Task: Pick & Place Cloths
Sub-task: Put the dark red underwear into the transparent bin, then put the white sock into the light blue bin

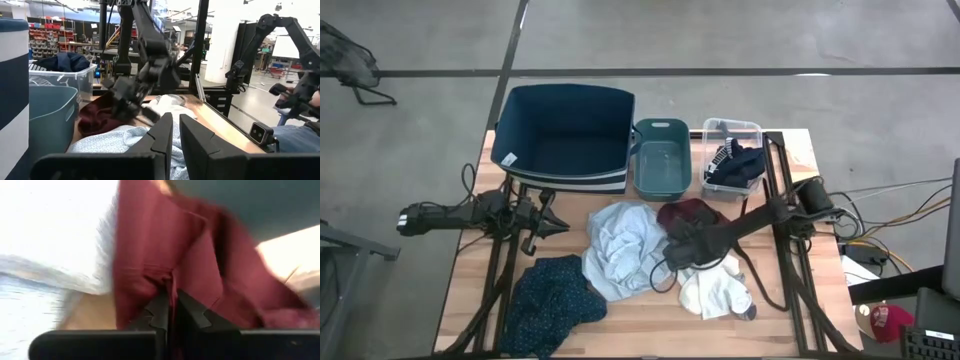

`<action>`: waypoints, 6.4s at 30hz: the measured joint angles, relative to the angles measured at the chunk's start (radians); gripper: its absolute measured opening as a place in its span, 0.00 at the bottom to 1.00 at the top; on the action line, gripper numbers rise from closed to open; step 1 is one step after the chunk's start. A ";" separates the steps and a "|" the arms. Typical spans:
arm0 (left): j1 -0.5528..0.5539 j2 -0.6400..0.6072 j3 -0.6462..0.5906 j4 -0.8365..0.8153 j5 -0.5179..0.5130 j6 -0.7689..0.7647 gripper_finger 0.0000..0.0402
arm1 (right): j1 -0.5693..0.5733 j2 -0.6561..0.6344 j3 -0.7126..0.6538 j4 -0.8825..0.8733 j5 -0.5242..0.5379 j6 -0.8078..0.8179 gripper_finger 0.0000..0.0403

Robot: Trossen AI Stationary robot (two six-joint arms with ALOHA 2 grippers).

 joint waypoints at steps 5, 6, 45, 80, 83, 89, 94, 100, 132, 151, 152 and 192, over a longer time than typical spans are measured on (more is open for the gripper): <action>0.000 0.000 0.000 0.000 0.000 0.000 0.10 | 0.019 -0.101 0.002 0.000 0.015 -0.057 0.03; 0.000 0.000 0.000 0.000 0.000 0.000 0.10 | 0.023 -0.125 0.002 0.000 0.017 -0.069 0.03; 0.000 0.000 0.000 0.000 0.000 0.000 0.10 | -0.038 -0.969 0.002 0.289 0.685 -0.929 0.03; 0.000 0.000 0.000 -0.001 0.000 0.000 0.10 | -0.642 -0.720 -0.366 -0.090 -0.030 -0.312 0.04; 0.000 0.000 0.000 -0.001 0.000 0.000 0.10 | -0.642 -0.720 -0.362 -0.093 -0.032 -0.358 0.06; 0.000 0.000 0.000 0.000 0.000 0.000 0.10 | -0.641 -0.749 -0.284 -0.092 -0.026 -0.384 0.09; 0.000 0.000 0.000 -0.001 0.000 0.000 0.10 | -0.633 -0.754 -0.224 -0.087 -0.048 -0.385 0.15; 0.000 0.000 0.000 -0.001 -0.001 0.000 0.10 | -0.636 -0.752 -0.176 -0.168 0.067 -0.376 0.27; 0.000 0.000 0.000 -0.001 -0.003 0.000 0.10 | -0.085 -0.751 -0.141 0.017 -0.215 -0.339 0.55; 0.000 0.000 0.000 -0.001 -0.003 0.000 0.10 | 0.027 -0.751 -0.292 0.618 -0.265 -0.783 0.38; 0.000 0.000 0.000 -0.001 -0.003 0.000 0.10 | 0.027 -0.751 -0.292 0.620 -0.265 -0.800 0.36; 0.000 0.000 0.000 0.000 -0.003 0.000 0.10 | 0.115 -0.672 -0.286 0.279 -0.547 -0.516 0.06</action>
